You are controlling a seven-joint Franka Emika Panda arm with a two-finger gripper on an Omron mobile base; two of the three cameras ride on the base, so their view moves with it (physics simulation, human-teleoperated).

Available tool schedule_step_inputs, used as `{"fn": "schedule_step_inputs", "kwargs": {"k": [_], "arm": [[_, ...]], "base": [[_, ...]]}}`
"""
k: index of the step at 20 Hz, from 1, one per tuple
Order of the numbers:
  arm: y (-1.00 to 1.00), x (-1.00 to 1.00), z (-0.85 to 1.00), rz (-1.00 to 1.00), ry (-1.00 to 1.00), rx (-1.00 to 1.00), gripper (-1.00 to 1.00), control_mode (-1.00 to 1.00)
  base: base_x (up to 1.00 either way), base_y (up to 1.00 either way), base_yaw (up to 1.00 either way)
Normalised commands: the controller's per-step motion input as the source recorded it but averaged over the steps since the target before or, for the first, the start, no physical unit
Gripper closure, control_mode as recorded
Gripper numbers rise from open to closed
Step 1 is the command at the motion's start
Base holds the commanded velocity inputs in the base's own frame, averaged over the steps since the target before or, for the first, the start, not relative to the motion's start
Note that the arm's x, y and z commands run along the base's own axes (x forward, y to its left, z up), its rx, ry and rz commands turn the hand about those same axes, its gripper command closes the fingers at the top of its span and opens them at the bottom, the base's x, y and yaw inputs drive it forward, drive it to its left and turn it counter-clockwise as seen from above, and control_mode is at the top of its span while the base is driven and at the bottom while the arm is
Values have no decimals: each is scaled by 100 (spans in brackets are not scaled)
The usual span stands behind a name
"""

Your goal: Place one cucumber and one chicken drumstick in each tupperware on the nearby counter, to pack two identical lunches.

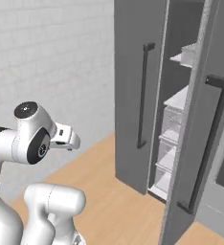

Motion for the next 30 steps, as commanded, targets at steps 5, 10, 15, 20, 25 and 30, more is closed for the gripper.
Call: {"fn": "schedule_step_inputs", "kwargs": {"k": [5, 10, 15, 20, 25, 30], "arm": [[0, 0, 0, 0, 0, 0, -100, 100], [0, 0, 0, 0, 0, 0, -100, 100], [0, 0, 0, 0, 0, 0, -100, 100], [0, 0, 0, 0, 0, 0, -100, 100], [0, 0, 0, 0, 0, 0, -100, 100], [0, 0, 0, 0, 0, 0, -100, 100]], "base": [[62, 69, -62], [52, 62, -63], [61, 12, -52], [63, -21, -7], [53, -24, -12], [41, -18, -38]]}}
